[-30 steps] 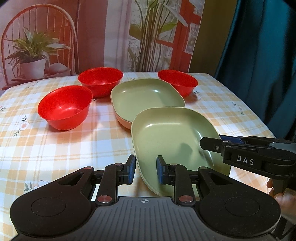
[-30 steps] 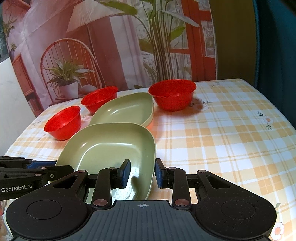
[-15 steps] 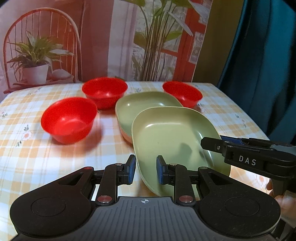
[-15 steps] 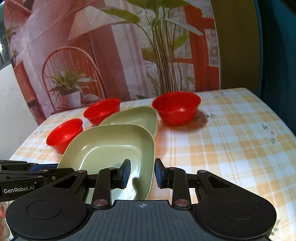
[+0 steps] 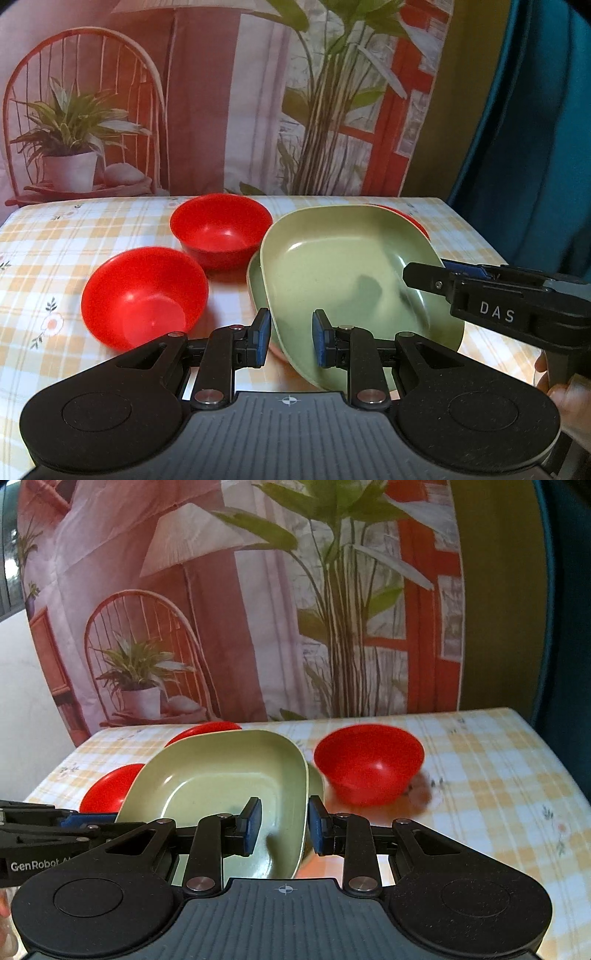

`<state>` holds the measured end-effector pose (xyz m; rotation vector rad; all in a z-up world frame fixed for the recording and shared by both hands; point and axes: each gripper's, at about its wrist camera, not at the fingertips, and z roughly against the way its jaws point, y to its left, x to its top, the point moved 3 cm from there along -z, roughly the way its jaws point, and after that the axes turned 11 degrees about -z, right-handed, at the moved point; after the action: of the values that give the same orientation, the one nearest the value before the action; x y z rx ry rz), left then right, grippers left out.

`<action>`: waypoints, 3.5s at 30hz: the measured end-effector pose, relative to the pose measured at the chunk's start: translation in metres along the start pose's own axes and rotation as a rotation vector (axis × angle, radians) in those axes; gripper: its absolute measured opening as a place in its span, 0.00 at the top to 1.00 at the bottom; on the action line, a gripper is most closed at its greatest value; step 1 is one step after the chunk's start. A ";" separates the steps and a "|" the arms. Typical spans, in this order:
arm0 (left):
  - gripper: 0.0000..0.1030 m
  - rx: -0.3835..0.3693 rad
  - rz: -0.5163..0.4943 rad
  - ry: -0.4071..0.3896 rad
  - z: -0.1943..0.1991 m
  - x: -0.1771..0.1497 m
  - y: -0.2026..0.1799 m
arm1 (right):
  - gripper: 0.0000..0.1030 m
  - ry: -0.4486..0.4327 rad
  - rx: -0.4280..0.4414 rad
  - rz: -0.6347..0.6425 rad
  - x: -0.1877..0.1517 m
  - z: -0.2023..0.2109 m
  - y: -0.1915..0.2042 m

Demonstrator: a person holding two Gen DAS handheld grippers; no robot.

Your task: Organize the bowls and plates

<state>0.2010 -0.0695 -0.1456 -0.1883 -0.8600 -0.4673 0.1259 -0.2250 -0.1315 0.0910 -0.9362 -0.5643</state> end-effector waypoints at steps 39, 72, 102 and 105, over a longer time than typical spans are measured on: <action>0.75 -0.024 0.010 0.099 -0.062 0.004 0.018 | 0.76 0.060 -0.055 0.056 0.003 -0.062 -0.010; 0.50 0.035 -0.028 0.030 -0.033 0.016 0.009 | 0.71 0.036 -0.061 0.050 0.001 -0.037 -0.006; 0.50 0.129 -0.139 -0.242 0.087 0.166 -0.005 | 0.71 -0.209 -0.003 0.080 0.180 0.080 0.008; 0.50 0.135 -0.142 -0.245 0.084 0.179 0.000 | 0.71 -0.213 -0.003 0.086 0.189 0.074 0.009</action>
<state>0.2435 -0.0977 0.0458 -0.0608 -1.1469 -0.5238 0.1588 -0.2989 0.0542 -0.0131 -1.1408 -0.5019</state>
